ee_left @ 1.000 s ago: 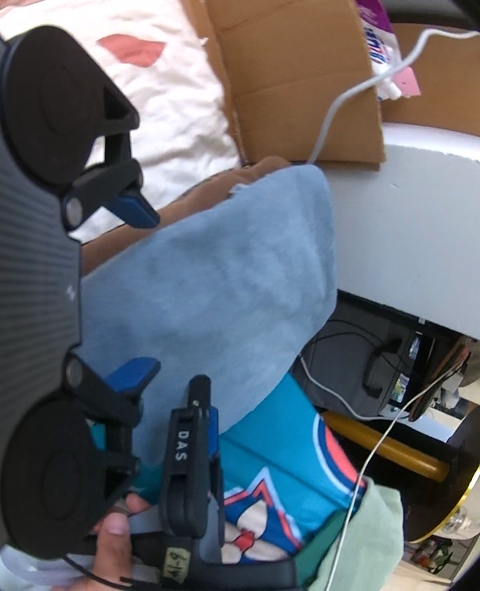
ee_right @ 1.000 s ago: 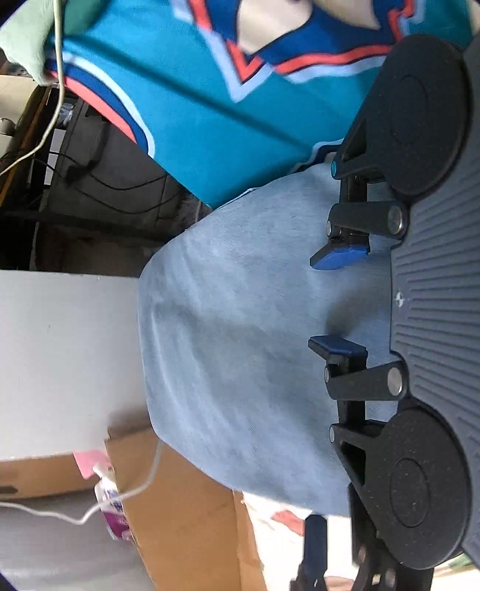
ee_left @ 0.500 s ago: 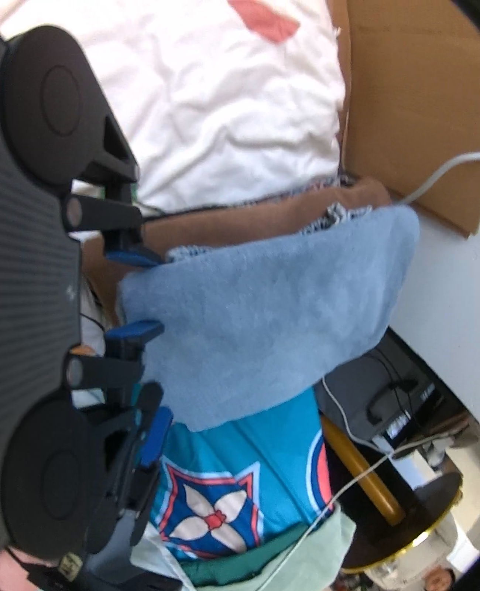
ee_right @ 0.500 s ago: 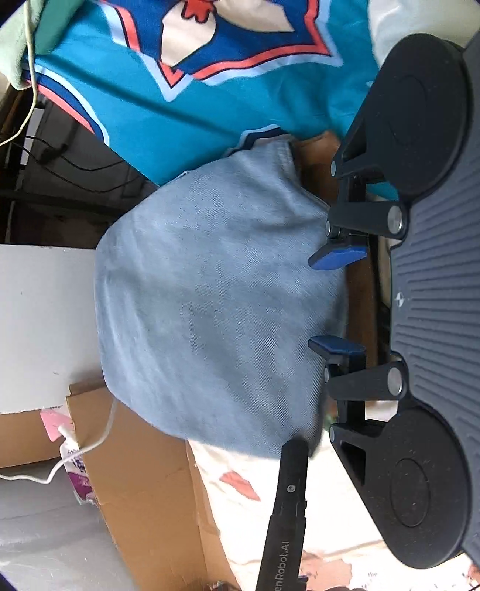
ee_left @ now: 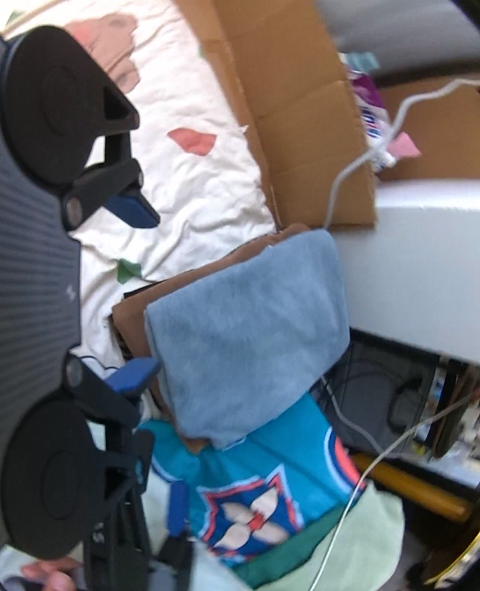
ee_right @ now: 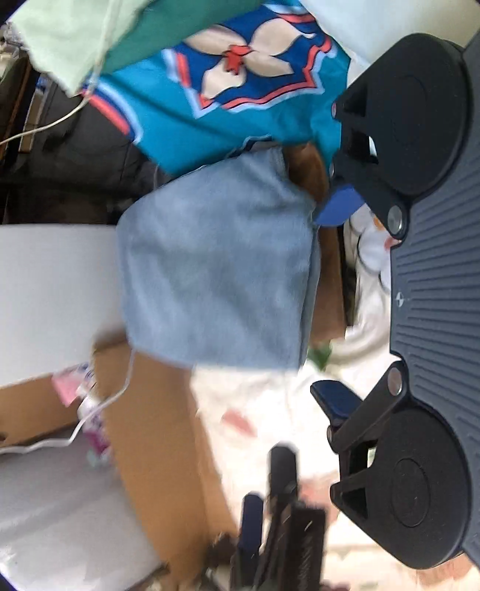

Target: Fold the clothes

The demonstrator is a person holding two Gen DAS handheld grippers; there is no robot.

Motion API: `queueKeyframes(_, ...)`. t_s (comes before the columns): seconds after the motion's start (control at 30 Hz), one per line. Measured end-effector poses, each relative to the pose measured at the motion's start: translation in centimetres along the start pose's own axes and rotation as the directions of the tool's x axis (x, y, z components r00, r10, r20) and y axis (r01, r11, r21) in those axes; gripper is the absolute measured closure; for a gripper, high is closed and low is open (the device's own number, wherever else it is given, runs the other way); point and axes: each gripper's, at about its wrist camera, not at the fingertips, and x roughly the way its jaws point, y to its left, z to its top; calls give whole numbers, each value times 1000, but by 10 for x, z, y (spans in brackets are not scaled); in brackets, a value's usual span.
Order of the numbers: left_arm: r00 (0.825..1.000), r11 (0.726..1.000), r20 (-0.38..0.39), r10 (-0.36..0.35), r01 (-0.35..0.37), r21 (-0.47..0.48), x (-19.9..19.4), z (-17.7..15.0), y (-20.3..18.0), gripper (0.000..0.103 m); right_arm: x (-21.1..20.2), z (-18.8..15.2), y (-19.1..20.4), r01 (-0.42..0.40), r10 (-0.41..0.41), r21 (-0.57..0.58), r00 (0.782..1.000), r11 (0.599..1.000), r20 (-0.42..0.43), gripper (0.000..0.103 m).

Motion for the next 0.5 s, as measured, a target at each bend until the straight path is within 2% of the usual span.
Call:
queueKeyframes(0.03,1000,1000,-4,9,-9,-4,-9,1,0,15,-10,4,5,4,-3,-10,1000,1000,6,8)
queueKeyframes(0.2,994,989,-27,105,-108,-100,-52,8,6,8,-56,19,35,30,-31,-88,999,996,-15,6)
queueKeyframes(0.23,992,986,-24,121,-123,-116,-60,8,7,6,-68,21,41,44,-43,-97,999,994,10,6)
queueKeyframes(0.3,990,980,8,140,-137,-146,-81,5,9,5,-91,27,51,59,-54,-106,997,993,57,3)
queueKeyframes(0.37,987,973,37,155,-147,-176,-103,0,12,2,-106,28,60,50,-43,-103,997,993,69,3)
queueKeyframes(0.5,977,959,59,204,-187,-212,-138,-10,15,1,-136,26,76,22,-13,-90,996,996,91,3)
